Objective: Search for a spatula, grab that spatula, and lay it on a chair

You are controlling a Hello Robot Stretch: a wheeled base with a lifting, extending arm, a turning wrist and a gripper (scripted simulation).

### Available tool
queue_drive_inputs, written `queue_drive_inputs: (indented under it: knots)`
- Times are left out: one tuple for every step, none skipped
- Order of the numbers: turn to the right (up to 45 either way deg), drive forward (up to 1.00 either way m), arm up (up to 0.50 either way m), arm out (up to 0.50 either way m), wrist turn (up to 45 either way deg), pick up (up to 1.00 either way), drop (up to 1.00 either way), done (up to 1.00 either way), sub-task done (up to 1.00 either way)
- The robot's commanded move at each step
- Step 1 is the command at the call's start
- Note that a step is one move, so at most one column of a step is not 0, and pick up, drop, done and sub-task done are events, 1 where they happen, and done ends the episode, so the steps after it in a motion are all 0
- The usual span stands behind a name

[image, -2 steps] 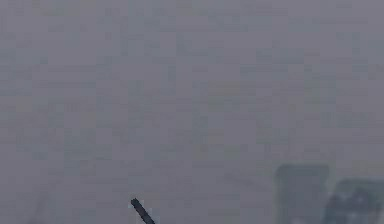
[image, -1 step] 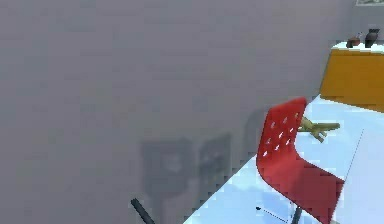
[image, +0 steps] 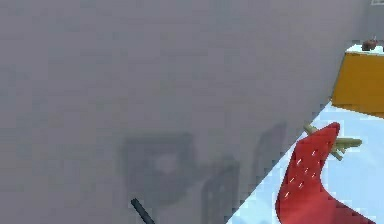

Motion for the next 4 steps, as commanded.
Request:
queue_drive_inputs:
  knots:
    - [45.0,0.0,0.0,0.0,0.0,0.0,0.0,0.0,0.0]
    - [45.0,0.0,0.0,0.0,0.0,0.0,0.0,0.0,0.0]
    - [3.0,0.0,0.0,0.0,0.0,0.0,0.0,0.0,0.0]
    - [-45.0,0.0,0.0,0.0,0.0,0.0,0.0,0.0,0.0]
